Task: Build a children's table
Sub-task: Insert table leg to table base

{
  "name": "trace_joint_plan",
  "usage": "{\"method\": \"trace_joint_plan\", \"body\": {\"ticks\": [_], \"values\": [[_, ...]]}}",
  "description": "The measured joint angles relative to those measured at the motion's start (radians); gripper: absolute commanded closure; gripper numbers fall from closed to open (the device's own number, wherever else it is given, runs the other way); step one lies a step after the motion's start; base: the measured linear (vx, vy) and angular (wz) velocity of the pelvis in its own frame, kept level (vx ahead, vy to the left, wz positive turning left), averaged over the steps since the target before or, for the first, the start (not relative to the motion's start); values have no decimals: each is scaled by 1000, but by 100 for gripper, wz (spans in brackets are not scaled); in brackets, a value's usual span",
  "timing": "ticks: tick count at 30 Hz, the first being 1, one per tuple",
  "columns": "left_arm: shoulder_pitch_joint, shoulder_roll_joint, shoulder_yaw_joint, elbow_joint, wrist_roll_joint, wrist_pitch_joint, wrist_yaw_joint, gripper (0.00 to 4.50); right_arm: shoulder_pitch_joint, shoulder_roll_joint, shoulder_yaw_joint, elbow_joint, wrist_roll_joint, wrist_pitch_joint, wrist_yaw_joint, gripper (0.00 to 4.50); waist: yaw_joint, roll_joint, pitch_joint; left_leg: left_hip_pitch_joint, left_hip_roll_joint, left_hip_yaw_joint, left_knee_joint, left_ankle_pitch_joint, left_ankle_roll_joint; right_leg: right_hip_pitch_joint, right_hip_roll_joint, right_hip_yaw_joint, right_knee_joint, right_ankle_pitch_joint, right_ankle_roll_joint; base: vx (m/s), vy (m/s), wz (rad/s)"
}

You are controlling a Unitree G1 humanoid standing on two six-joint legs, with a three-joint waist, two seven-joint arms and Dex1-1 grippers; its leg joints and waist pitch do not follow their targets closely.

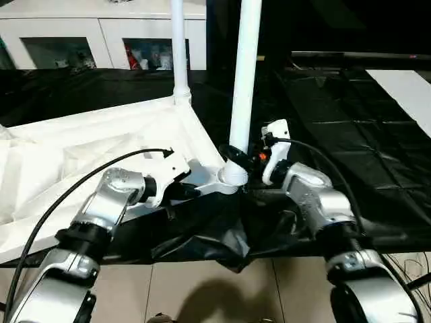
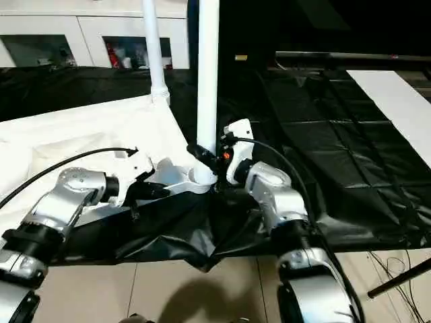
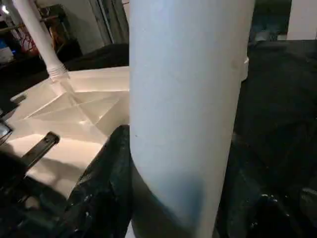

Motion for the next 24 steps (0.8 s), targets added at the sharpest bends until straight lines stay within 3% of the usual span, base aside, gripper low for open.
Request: {"method": "trace_joint_plan", "body": {"ticks": [16,24], "values": [[19,18,-8,-36,-10,11,-14,450,-67,14,12,165,-28,-68,49,265,-5,-7,-1,0,0,1,0,0,0,0,0,0,1,0,0,0,0,0],[18,17,-8,-36,-15,20,-13,450,-54,21,-16,188,-9,-102,57,265,-5,-9,-2,0,0,1,0,0,0,0,0,0,1,0,0,0,0,0]]}}
